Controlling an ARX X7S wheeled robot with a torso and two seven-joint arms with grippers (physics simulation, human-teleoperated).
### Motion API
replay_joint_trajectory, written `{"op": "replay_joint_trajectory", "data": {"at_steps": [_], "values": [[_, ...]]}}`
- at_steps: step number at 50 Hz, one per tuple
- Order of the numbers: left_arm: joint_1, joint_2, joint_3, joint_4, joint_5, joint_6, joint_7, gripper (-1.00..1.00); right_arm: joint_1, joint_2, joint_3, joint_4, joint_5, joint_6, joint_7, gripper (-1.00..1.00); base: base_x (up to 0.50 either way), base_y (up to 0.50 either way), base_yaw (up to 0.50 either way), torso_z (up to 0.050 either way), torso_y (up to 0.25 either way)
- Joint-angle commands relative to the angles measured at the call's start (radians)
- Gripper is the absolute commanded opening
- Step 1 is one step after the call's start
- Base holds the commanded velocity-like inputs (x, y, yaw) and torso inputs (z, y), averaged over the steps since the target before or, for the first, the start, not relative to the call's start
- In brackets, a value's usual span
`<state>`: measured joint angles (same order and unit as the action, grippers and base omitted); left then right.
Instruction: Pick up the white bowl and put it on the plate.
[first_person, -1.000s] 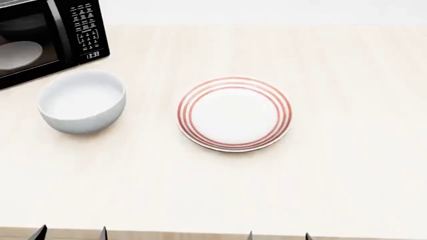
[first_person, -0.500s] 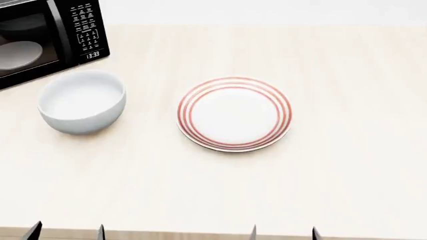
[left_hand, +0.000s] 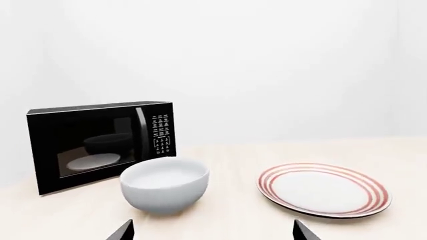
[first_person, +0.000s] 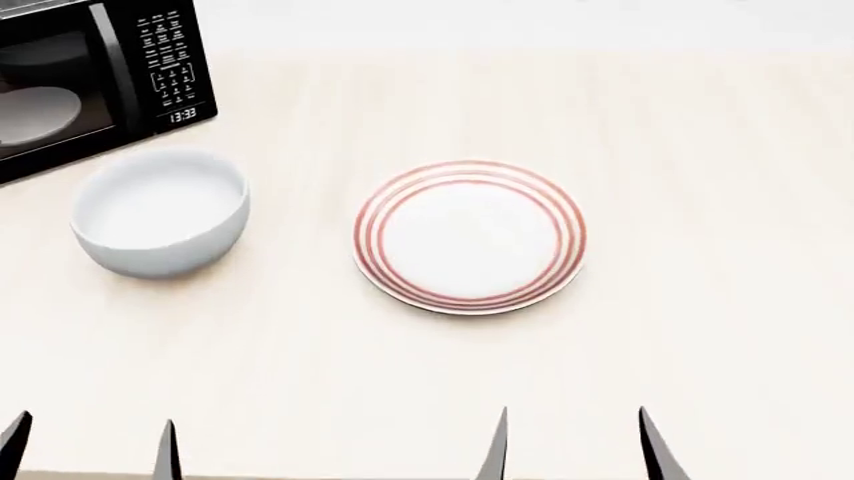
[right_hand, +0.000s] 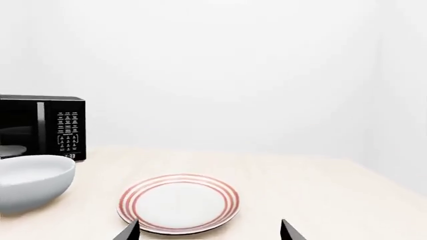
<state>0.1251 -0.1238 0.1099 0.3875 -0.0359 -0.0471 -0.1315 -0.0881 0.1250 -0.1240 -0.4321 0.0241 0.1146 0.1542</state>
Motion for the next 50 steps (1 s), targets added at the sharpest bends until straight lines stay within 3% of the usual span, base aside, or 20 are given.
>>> {"op": "replay_joint_trajectory", "data": {"at_steps": [1,36,50], "values": [[0.009,-0.015,0.005,0.041,-0.006,-0.002,-0.020,1.00,-0.005,0.018,-0.014,-0.037,-0.003,-0.004,0.016,1.00,0.50,0.05,0.00,0.000,0.000],[0.000,-0.044,0.040,0.004,0.000,0.013,-0.058,1.00,0.000,0.040,-0.035,-0.031,0.019,-0.008,0.053,1.00,0.50,0.06,0.00,0.000,0.000],[-0.004,-0.053,0.049,0.010,0.004,-0.011,-0.077,1.00,0.004,0.052,-0.049,-0.022,0.014,-0.007,0.065,1.00,0.00,0.00,0.00,0.000,0.000]]}}
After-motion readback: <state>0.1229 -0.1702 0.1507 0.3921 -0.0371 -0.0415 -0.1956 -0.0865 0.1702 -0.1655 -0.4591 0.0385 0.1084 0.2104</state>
